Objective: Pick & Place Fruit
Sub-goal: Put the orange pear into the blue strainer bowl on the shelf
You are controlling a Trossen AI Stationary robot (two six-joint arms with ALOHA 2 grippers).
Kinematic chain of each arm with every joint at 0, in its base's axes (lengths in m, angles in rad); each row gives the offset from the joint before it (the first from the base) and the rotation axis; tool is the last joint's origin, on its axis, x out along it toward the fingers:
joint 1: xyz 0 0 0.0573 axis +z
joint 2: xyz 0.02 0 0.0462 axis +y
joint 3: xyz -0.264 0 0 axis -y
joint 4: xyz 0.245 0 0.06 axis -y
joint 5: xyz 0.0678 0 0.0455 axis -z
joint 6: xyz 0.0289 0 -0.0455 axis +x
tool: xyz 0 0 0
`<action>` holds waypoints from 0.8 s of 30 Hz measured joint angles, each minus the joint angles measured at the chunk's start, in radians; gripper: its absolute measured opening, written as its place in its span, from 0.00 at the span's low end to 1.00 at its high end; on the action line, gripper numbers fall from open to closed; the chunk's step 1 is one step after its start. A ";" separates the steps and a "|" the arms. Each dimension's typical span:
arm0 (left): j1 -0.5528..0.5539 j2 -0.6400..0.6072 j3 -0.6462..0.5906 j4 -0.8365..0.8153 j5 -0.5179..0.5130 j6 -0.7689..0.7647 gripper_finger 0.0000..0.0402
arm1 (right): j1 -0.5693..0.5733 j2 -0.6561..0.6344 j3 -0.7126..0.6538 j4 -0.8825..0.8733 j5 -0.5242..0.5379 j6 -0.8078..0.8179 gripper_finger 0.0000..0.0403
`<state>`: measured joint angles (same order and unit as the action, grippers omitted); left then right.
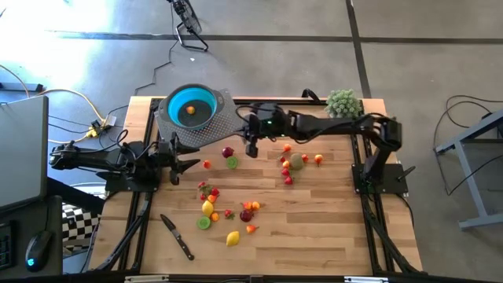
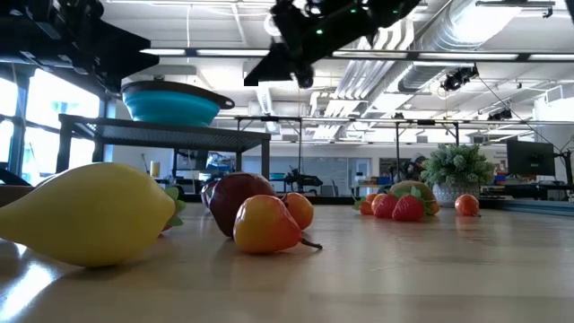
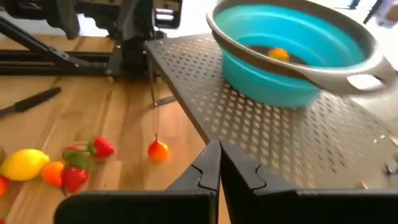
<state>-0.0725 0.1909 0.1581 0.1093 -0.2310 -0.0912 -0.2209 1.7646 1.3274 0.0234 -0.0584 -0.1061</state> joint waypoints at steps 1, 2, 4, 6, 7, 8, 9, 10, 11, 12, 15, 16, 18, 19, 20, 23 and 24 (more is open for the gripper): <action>0.000 0.000 0.000 -0.001 0.000 0.000 0.46 | 0.000 -0.027 -0.032 0.001 0.009 0.009 0.01; 0.000 0.000 0.000 -0.002 0.000 0.000 0.46 | -0.002 -0.051 -0.066 -0.001 0.015 0.019 0.01; 0.000 0.000 0.000 -0.003 0.000 0.000 0.46 | -0.001 -0.099 -0.126 0.011 0.033 0.044 0.01; 0.000 0.000 0.000 -0.004 0.000 0.000 0.46 | 0.001 -0.162 -0.181 0.013 0.059 0.075 0.01; 0.000 0.000 0.000 -0.004 0.000 0.000 0.46 | 0.001 -0.194 -0.207 0.020 0.077 0.088 0.01; 0.000 0.000 0.000 -0.006 0.000 0.000 0.46 | 0.002 -0.225 -0.233 0.019 0.095 0.101 0.01; 0.000 0.000 0.000 -0.008 0.000 0.000 0.46 | 0.003 -0.253 -0.260 0.016 0.113 0.113 0.01; 0.000 0.000 0.000 -0.007 0.000 0.000 0.46 | 0.006 -0.280 -0.287 0.011 0.130 0.129 0.01; 0.000 0.000 0.000 -0.008 0.000 0.000 0.46 | 0.008 -0.304 -0.311 0.003 0.147 0.139 0.01; 0.000 0.000 0.000 -0.008 0.000 0.000 0.46 | 0.010 -0.331 -0.334 -0.006 0.168 0.152 0.01; 0.000 0.000 0.000 -0.007 0.000 0.000 0.46 | 0.016 -0.417 -0.374 -0.085 0.228 0.220 0.01; 0.000 0.000 0.000 -0.007 0.000 -0.001 0.46 | 0.019 -0.442 -0.380 -0.118 0.250 0.254 0.01; 0.000 0.000 0.000 -0.007 0.000 0.000 0.46 | 0.026 -0.488 -0.392 -0.220 0.305 0.317 0.01; 0.000 0.000 0.000 -0.007 0.000 0.000 0.46 | 0.032 -0.505 -0.395 -0.270 0.332 0.348 0.01; 0.000 0.000 0.000 -0.008 0.000 0.000 0.46 | 0.039 -0.520 -0.396 -0.318 0.359 0.377 0.01; 0.000 0.000 0.000 -0.007 0.000 -0.001 0.46 | 0.054 -0.566 -0.396 -0.448 0.414 0.463 0.01; 0.000 0.000 0.000 -0.007 0.000 -0.001 0.46 | 0.059 -0.578 -0.395 -0.486 0.422 0.491 0.01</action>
<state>-0.0727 0.1911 0.1581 0.1020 -0.2306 -0.0917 -0.1619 1.1869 0.9321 -0.4623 0.3632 0.3844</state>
